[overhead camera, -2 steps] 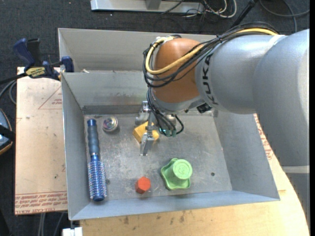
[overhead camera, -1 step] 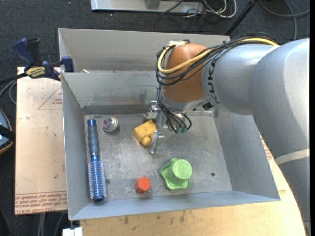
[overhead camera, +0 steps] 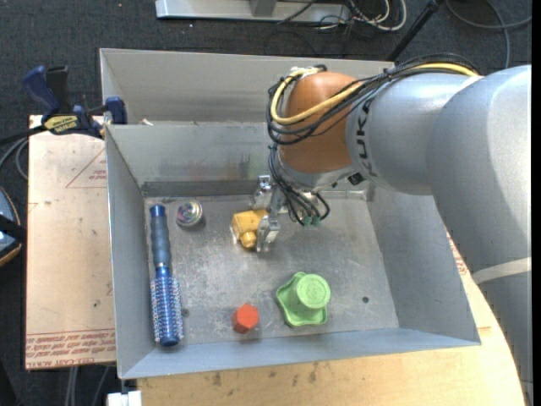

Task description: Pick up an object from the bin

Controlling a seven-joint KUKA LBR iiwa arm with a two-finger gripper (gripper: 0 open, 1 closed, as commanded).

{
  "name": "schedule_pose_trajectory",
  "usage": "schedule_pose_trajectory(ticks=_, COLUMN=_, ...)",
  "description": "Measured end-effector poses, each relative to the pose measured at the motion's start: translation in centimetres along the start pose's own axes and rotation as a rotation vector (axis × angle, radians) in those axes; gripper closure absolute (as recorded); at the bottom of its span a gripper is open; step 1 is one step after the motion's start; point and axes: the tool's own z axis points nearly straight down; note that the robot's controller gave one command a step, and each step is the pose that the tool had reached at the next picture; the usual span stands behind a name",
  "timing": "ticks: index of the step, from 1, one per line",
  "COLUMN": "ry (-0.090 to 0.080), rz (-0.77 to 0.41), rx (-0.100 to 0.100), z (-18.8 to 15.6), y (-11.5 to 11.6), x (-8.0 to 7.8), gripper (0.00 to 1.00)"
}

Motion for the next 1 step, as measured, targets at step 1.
schedule_pose_trajectory(ticks=1, ry=0.006, rz=0.033, rx=0.003, z=-14.53, y=1.35, x=-0.27, gripper=1.0)
